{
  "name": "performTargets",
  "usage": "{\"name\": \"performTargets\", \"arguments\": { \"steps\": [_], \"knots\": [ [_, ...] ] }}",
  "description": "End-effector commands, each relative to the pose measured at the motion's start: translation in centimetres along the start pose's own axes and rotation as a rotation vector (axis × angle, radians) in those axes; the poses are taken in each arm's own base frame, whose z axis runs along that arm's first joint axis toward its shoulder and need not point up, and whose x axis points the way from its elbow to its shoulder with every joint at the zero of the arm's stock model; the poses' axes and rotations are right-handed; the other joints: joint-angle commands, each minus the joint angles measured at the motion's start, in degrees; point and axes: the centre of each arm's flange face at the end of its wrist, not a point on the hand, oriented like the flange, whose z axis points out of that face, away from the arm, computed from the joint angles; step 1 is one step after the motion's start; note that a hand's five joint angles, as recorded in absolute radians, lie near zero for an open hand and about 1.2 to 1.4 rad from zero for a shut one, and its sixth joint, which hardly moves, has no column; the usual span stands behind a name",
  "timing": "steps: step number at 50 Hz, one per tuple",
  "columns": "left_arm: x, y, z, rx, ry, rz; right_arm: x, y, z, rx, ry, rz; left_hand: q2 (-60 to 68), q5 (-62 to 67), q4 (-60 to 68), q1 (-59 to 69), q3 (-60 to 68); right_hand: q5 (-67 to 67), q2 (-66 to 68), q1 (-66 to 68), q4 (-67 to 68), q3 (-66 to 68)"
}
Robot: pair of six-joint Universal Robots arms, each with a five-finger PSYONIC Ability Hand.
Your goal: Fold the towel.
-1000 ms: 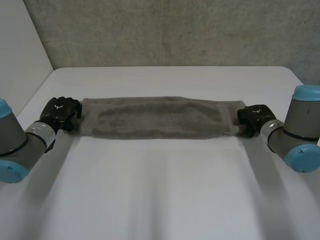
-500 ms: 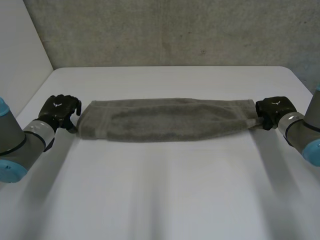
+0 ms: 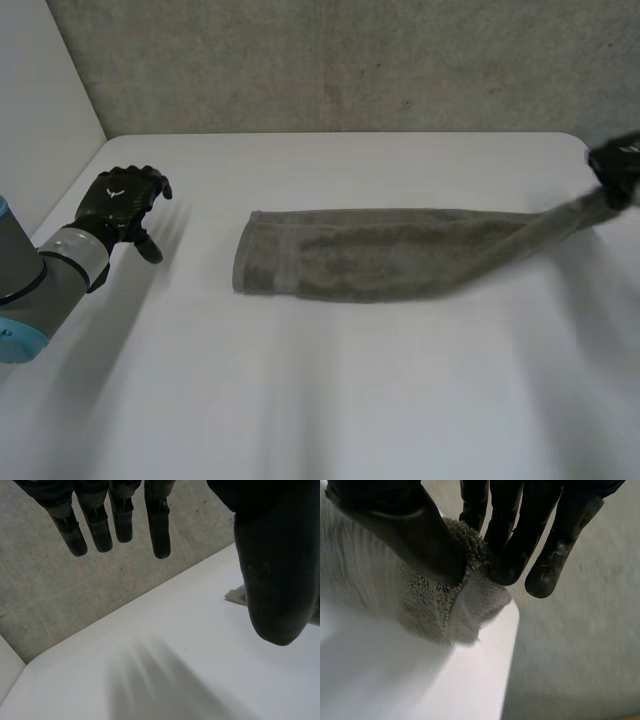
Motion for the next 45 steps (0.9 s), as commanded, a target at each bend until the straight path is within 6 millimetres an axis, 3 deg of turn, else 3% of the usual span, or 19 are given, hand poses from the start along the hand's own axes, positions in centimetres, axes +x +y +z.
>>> {"name": "performTargets", "arguments": {
  "steps": [1,3,5,6,8,9,11,12,15,16,17,19,21,25,28,30,33,38,45],
  "knots": [
    [-0.1,0.0,0.0,0.0,-0.002,-0.002,-8.0,-8.3,-2.5,0.19,-0.137,-0.016,-3.41,-1.99,-4.05,-3.96,-3.83,4.12,5.48,4.62,3.61,3.32],
    [-0.1,0.0,0.0,0.001,-0.004,-0.001,-9.9,-10.2,-3.4,0.236,-0.158,-0.012,-3.25,-1.82,-3.88,-3.79,-3.66,4.12,5.48,4.62,3.61,3.32],
    [-0.1,-0.1,0.0,0.002,-0.004,-0.002,-14.6,-13.7,-5.9,0.327,-0.223,0.008,-3.25,-1.82,-3.88,-3.79,-3.66,4.12,5.48,4.62,3.61,3.32],
    [-0.1,-0.1,0.0,0.004,-0.004,-0.008,-14.7,-13.7,-5.9,0.328,-0.224,0.008,-3.25,-1.82,-3.88,-3.79,-3.66,4.12,5.48,4.62,3.61,3.32],
    [0.0,-0.3,0.0,0.01,-0.001,-0.031,-20.0,-15.7,-8.3,0.396,-0.316,0.014,-3.25,-1.82,-3.88,-3.79,-3.66,4.12,5.48,4.62,3.61,3.32],
    [0.0,-0.3,0.0,0.01,-0.001,-0.031,-20.0,-15.7,-8.3,0.397,-0.317,0.014,-3.25,-1.82,-3.88,-3.79,-3.66,4.12,5.48,4.62,3.61,3.32],
    [0.4,-0.6,-0.1,0.018,0.009,-0.046,-25.2,-16.4,-10.4,0.443,-0.403,-0.006,-3.08,-1.66,-3.71,-3.63,-3.49,4.12,5.48,4.62,3.61,3.32],
    [0.8,-1.1,-0.1,0.03,0.019,-0.058,-25.2,-16.4,-10.4,0.443,-0.404,-0.007,-3.08,-1.66,-3.71,-3.63,-3.49,4.12,5.48,4.62,3.61,3.32],
    [1.4,-1.5,-0.3,0.041,0.036,-0.078,-29.9,-15.6,-11.7,0.456,-0.486,-0.035,-3.25,-1.82,-3.88,-3.79,-3.66,4.12,5.48,4.62,3.61,3.32],
    [1.6,-1.6,-0.3,0.043,0.039,-0.084,-31.5,-14.9,-12.0,0.451,-0.514,-0.047,-3.25,-1.82,-3.88,-3.79,-3.66,-12.31,-10.94,-11.8,-12.82,-13.11],
    [1.6,-1.6,-0.3,0.043,0.039,-0.084,-31.6,-14.9,-12.0,0.451,-0.514,-0.047,-3.25,-1.82,-3.88,-3.79,-3.66,-12.47,-11.11,-11.97,-12.98,-13.27],
    [1.9,-1.7,-0.4,0.042,0.045,-0.085,-33.5,-13.8,-12.3,0.424,-0.549,-0.067,-3.25,-1.82,-3.88,-3.79,-3.66,-55.0,-53.64,-54.5,-55.51,-55.8],
    [2.6,-1.8,-0.6,0.045,0.063,-0.083,-33.5,-13.7,-12.2,0.407,-0.542,-0.069,-3.41,-1.99,-4.04,-3.96,-3.83,-65.88,-64.52,-65.38,-66.39,-66.68],
    [3.1,-1.9,-0.6,0.045,0.077,-0.082,-32.3,-14.3,-11.8,0.385,-0.498,-0.056,-3.41,-1.99,-4.05,-3.96,-3.83,-65.88,-64.52,-65.38,-66.39,-66.68],
    [3.7,-2.2,-0.7,0.055,0.092,-0.079,-30.3,-15.1,-11.4,0.368,-0.458,-0.038,-3.25,-1.82,-3.88,-3.79,-3.66,-65.88,-64.52,-65.38,-66.39,-66.68],
    [4.0,-2.5,-0.7,0.063,0.1,-0.077,-26.8,-15.6,-10.5,0.325,-0.412,-0.026,-3.08,-1.66,-3.71,-3.63,-3.5,-65.88,-64.52,-65.38,-66.39,-66.68],
    [5.0,-2.9,-0.8,0.074,0.128,-0.084,-25.1,-15.4,-10.1,0.288,-0.402,-0.018,-2.91,-1.49,-3.54,-3.46,-3.33,-65.88,-64.52,-65.38,-66.39,-66.68],
    [6.9,-3.2,-1.3,0.076,0.175,-0.114,-19.0,-12.1,-8.5,0.091,-0.379,0.151,-2.74,-1.32,-3.37,-3.29,-3.16,-65.88,-64.52,-65.38,-66.39,-66.68],
    [8.7,-3.2,-2.2,0.067,0.221,-0.124,-16.1,-6.1,-8.1,-0.023,-0.417,0.229,-2.91,-1.49,-3.54,-3.46,-3.33,-59.74,-58.38,-59.24,-60.25,-60.54]
  ]
}}
